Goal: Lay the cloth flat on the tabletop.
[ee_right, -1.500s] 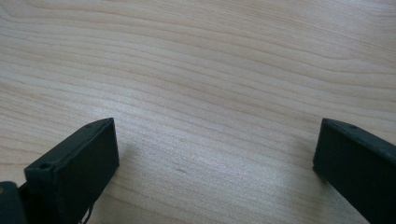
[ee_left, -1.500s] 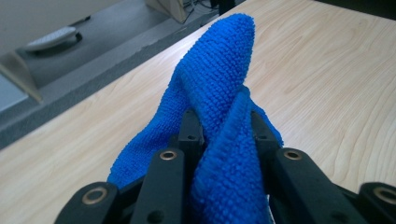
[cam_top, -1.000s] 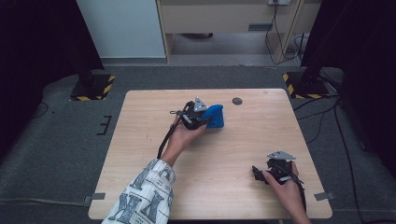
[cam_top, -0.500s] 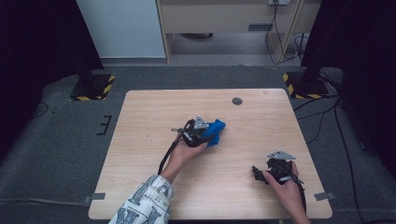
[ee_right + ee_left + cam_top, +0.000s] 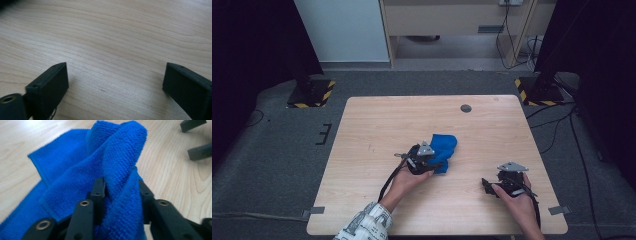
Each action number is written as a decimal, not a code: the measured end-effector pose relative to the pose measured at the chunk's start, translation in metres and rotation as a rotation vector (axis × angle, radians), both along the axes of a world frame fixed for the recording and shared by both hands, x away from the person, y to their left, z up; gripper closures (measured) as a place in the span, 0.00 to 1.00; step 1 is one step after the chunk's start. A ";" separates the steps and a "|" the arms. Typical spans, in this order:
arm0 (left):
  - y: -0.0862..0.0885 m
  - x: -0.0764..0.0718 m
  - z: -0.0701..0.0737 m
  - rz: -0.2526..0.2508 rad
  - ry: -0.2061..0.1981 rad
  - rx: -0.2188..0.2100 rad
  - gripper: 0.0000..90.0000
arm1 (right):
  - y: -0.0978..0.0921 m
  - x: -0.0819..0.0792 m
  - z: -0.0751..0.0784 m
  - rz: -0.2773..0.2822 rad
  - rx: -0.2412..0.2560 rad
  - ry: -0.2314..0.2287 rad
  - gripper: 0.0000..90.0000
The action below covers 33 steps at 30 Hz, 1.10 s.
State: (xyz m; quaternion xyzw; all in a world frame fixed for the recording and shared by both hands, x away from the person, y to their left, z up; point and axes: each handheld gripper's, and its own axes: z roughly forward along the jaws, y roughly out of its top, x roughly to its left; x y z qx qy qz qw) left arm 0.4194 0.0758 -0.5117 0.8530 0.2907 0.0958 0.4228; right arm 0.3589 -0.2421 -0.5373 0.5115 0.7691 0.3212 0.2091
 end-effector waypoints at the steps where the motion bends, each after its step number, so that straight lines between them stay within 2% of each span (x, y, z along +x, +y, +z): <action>1: 0.000 -0.001 -0.001 -0.001 -0.001 0.006 0.68 | 0.000 0.000 0.001 0.007 0.001 0.000 0.12; 4: 0.002 -0.006 0.002 0.013 -0.001 0.000 0.45 | 0.002 -0.001 0.005 0.024 -0.004 -0.026 0.16; 6: 0.004 -0.008 0.007 0.031 0.009 -0.041 0.33 | 0.004 -0.002 0.010 0.030 0.002 -0.058 0.20; 8: 0.007 -0.010 0.013 0.053 0.017 -0.084 0.23 | 0.007 -0.002 0.016 0.038 0.016 -0.086 0.23; 11: 0.010 -0.012 0.020 0.071 0.004 -0.106 0.13 | 0.011 -0.002 0.024 0.060 0.040 -0.113 0.29; 12: 0.014 -0.014 0.028 0.085 -0.007 -0.129 0.13 | 0.014 -0.001 0.026 0.073 0.045 -0.119 0.31; 14: 0.020 -0.017 0.034 0.096 -0.018 -0.146 0.13 | 0.019 0.001 0.030 0.099 0.052 -0.123 0.36; 19: 0.042 -0.026 0.042 0.125 -0.038 -0.155 0.14 | 0.035 0.008 0.037 0.180 0.088 -0.104 0.52; 22: 0.059 -0.031 0.044 0.150 -0.050 -0.143 0.16 | 0.046 0.014 0.041 0.219 0.096 -0.097 0.60; 25: 0.077 -0.037 0.042 0.186 -0.046 -0.144 0.19 | 0.060 0.018 0.045 0.254 0.106 -0.098 0.68; 27: 0.081 -0.039 0.039 0.192 -0.045 -0.134 0.22 | 0.067 0.020 0.047 0.275 0.096 -0.097 0.72; 28: 0.086 -0.041 0.036 0.195 -0.044 -0.114 0.25 | 0.073 0.022 0.048 0.287 0.098 -0.099 0.74; 30: 0.096 -0.045 0.028 0.215 -0.056 -0.081 0.28 | 0.080 0.024 0.051 0.300 0.105 -0.100 0.75; 33: 0.102 -0.045 0.018 0.218 -0.038 -0.058 0.33 | 0.092 0.027 0.055 0.322 0.105 -0.100 0.71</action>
